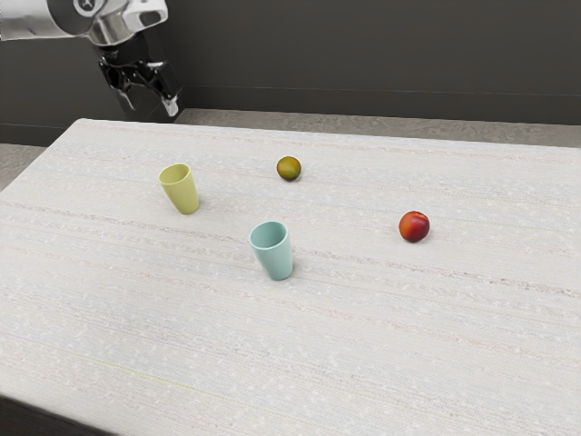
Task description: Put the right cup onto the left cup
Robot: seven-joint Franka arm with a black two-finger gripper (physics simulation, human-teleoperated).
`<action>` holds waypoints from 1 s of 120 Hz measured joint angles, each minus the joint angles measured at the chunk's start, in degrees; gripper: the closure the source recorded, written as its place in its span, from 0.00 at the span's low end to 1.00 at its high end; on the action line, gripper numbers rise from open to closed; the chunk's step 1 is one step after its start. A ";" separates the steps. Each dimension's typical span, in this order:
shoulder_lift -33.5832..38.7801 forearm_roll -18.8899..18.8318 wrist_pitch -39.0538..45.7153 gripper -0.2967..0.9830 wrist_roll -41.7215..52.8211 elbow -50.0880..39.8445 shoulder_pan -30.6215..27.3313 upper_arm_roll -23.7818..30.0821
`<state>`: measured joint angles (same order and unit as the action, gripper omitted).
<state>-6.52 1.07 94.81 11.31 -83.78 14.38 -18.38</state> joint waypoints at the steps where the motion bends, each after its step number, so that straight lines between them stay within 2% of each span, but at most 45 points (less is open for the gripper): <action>1: 0.01 -0.14 0.05 0.24 -0.01 -0.05 0.03 0.14; 26: -2.76 -1.67 2.98 0.24 -2.06 -1.37 -0.40 2.87; 45: -3.66 -1.63 5.97 0.24 -12.29 -6.11 1.15 7.22; 68: -6.31 0.32 14.95 0.24 -23.77 -13.59 3.13 8.93; 88: -1.58 1.52 20.22 0.24 -30.84 -23.73 4.49 10.56; 106: -0.56 1.87 22.97 0.25 -35.59 -27.71 5.70 14.25; 120: 0.54 2.00 24.07 0.25 -38.41 -30.12 6.32 15.13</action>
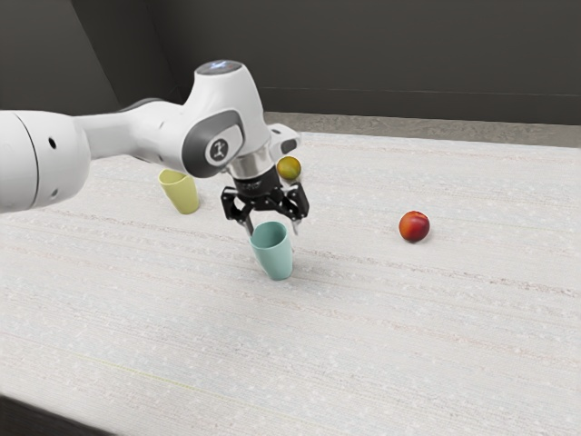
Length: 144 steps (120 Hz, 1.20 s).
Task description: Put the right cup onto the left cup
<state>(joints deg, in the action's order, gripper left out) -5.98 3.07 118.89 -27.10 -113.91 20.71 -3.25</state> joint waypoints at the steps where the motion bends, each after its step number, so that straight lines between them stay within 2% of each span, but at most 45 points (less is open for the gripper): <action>1: 0.01 0.01 0.06 0.25 -0.18 -0.09 0.04 0.01; 65: -7.84 0.09 2.45 0.26 -7.79 4.68 -0.58 0.43; 112: -9.15 1.06 2.79 0.57 -10.33 3.98 -0.96 0.43; 130: -9.48 1.34 2.78 0.72 -10.97 3.87 -1.13 0.28; 144: -9.50 1.56 2.71 0.78 -11.39 3.77 -1.13 0.12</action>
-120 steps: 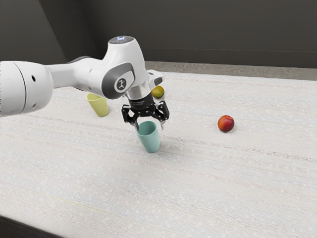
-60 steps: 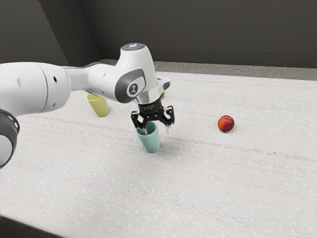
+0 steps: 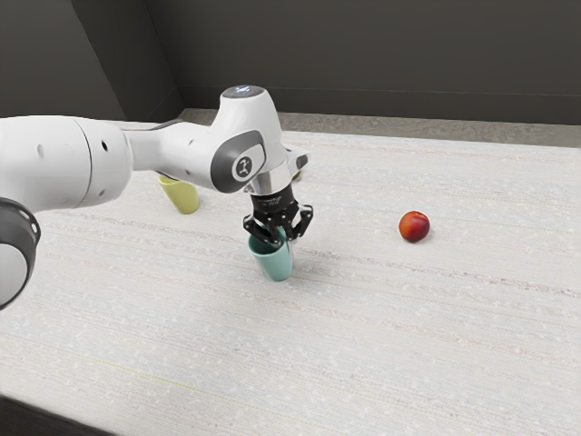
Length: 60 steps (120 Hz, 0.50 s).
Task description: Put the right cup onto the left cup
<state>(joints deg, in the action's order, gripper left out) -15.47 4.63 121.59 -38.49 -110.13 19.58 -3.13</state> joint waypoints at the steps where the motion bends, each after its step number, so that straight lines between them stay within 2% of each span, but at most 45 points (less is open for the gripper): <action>1: 0.00 0.01 -0.01 0.79 -0.03 -0.01 0.00 0.00; 60: 0.97 -0.53 -3.11 0.84 -1.45 0.54 -0.67 -0.59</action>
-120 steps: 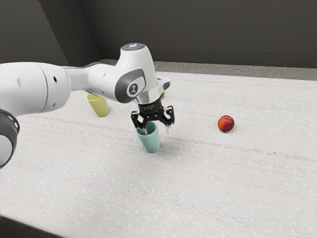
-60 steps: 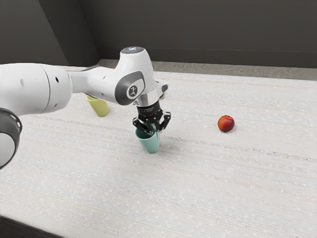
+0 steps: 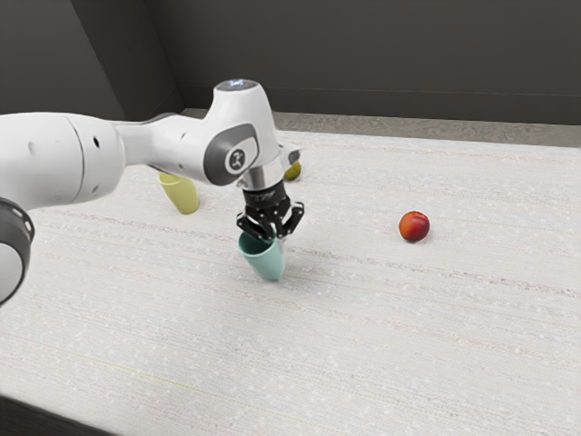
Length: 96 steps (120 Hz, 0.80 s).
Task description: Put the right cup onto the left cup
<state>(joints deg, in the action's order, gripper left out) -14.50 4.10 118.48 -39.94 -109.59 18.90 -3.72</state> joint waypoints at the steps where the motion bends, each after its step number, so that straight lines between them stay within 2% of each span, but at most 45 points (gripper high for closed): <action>1: 0.10 -0.03 -0.14 0.84 -0.02 0.03 -0.04 -0.03; 24: 4.62 -1.94 -5.25 0.84 -0.37 0.76 -4.70 -0.78; 43: 5.07 -3.33 -10.17 0.84 0.07 6.74 -10.79 -0.89; 61: -0.19 -4.09 -14.76 0.85 1.36 17.90 -16.57 -0.92; 79: -6.65 -4.32 -19.54 0.85 3.06 29.24 -19.94 -0.92; 96: -10.76 -4.36 -22.44 0.85 4.73 34.46 -21.59 -0.99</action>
<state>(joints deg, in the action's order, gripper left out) -25.27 -0.26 96.04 -35.22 -75.14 -2.69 -4.71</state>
